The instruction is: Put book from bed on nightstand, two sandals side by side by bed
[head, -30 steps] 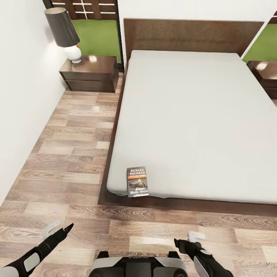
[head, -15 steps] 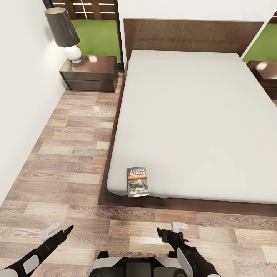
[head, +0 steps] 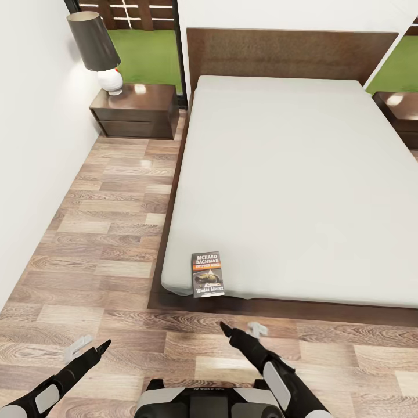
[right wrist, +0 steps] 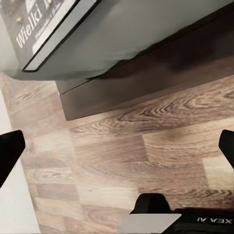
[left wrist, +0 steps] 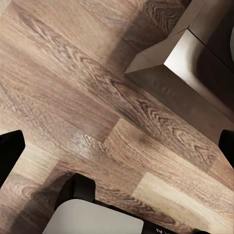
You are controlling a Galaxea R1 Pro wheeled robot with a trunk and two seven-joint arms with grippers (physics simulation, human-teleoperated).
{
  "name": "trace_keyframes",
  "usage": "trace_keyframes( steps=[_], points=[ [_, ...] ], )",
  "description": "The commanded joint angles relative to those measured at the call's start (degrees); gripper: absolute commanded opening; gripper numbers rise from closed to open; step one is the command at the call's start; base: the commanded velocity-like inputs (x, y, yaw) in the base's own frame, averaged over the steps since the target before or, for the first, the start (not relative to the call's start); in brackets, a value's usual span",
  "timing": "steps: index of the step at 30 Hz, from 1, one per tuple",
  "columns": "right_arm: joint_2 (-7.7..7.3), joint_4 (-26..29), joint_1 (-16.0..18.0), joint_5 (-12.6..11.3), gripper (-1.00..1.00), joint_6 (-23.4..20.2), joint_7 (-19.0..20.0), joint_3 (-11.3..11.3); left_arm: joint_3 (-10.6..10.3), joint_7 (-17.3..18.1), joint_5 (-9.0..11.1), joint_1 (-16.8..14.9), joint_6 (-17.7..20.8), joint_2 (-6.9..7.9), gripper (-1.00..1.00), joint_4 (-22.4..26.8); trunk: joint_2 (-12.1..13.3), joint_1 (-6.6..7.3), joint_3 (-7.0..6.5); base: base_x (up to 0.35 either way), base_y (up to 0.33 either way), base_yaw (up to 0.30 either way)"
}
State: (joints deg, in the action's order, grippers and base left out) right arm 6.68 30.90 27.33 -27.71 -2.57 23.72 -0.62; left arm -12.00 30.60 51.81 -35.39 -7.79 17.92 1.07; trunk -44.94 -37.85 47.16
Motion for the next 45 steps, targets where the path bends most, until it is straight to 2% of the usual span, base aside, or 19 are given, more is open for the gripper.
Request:
trace_keyframes(
  steps=[1,4,7,9,11,13,16,18,24,32,45],
  points=[
    [-0.01,0.0,0.0,-1.2,1.0,-0.5,0.8,-0.1,-0.5,0.2,0.3,0.0,-0.3,0.01,1.0,-0.1,0.0,-0.01,0.03,0.0,0.0,0.0],
    [-0.06,0.0,0.0,-3.3,1.0,-3.4,5.9,-0.1,-0.5,0.2,0.3,0.0,-0.3,0.01,1.0,-0.1,0.0,-0.01,0.03,0.0,0.0,0.0],
    [-0.08,0.0,0.0,-3.7,1.0,-4.6,7.4,-0.1,-0.5,0.2,0.3,0.0,-0.3,0.01,1.0,-0.1,0.0,-0.01,0.03,0.0,0.0,0.0],
    [-0.1,0.0,0.0,-5.2,1.0,-5.4,8.9,-0.1,-0.5,0.2,0.3,0.0,-0.3,0.01,1.0,-0.1,0.0,-0.01,0.03,0.0,0.0,0.0],
    [-0.13,0.0,0.0,-7.9,1.0,-5.8,10.7,-0.1,-0.5,0.2,0.3,0.0,-0.3,0.01,1.0,-0.1,0.0,-0.01,0.03,0.0,0.0,0.0],
    [-0.14,0.0,0.0,-11.3,1.0,-6.4,14.2,-0.1,-0.5,0.2,0.3,0.0,-0.3,0.01,1.0,-0.1,0.0,-0.01,0.03,0.0,0.0,0.0],
    [-0.13,-0.1,0.0,-12.6,1.0,-7.7,17.7,-0.1,-0.5,0.2,0.3,0.0,-0.3,-0.01,1.0,-0.1,0.0,-0.01,0.03,0.0,0.0,0.0],
    [-0.11,-0.1,0.0,-13.5,1.0,-10.3,22.2,-0.1,-0.5,0.2,0.3,0.0,-0.3,0.0,1.0,-0.1,0.0,-0.01,0.03,0.0,0.0,0.0],
    [-0.14,-0.1,0.0,-14.0,1.0,-13.3,31.2,-0.1,-0.5,0.2,0.3,0.0,-0.3,-0.07,1.0,-0.1,0.0,-0.01,0.03,0.0,0.0,0.0],
    [-0.18,-0.1,0.0,-14.4,1.0,-13.7,33.1,0.0,-0.5,0.2,0.3,0.0,-0.2,-0.08,1.0,-0.1,0.0,-0.01,0.03,0.0,0.0,0.0],
    [-0.27,-0.1,0.0,-14.6,1.0,-13.7,32.8,0.3,-0.5,0.2,0.3,0.0,-0.2,-0.43,1.0,-0.1,-5.3,-2.87,2.37,0.0,0.0,0.0]
  ],
)
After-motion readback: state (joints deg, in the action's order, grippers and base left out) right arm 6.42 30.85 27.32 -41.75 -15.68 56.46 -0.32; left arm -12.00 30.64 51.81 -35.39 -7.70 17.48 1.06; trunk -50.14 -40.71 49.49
